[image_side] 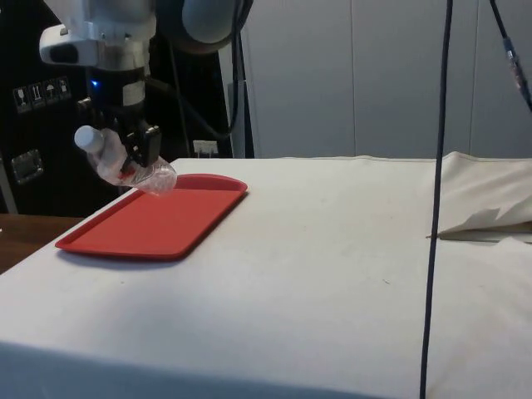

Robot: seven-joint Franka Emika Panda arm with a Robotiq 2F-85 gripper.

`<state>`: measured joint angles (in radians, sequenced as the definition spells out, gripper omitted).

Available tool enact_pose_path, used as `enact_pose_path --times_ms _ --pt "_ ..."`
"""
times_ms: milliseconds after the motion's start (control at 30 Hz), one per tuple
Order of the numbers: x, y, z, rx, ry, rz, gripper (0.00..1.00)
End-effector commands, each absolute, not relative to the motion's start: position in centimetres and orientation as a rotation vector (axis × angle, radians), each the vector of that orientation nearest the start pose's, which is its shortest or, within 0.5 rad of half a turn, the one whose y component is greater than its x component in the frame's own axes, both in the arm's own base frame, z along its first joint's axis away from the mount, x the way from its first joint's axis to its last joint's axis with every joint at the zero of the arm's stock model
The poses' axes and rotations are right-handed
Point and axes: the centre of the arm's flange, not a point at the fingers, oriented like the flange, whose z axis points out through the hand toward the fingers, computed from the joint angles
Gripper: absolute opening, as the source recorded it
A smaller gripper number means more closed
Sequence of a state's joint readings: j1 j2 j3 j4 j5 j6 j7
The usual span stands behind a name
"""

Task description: Place the bottle upright on the tray.

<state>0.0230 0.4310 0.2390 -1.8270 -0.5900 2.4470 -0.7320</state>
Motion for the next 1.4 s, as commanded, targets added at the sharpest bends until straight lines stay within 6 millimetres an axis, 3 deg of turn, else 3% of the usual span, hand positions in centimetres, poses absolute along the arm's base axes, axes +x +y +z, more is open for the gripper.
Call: enact_pose_path --times_ms 0,367,1367 --pt "64.7 15.6 32.2 -2.693 -2.209 -0.254 0.0" --pt "65.4 13.9 31.7 -2.705 -2.15 -0.302 0.0" --pt "67.1 6.7 31.8 -2.724 -1.957 -0.379 0.0"
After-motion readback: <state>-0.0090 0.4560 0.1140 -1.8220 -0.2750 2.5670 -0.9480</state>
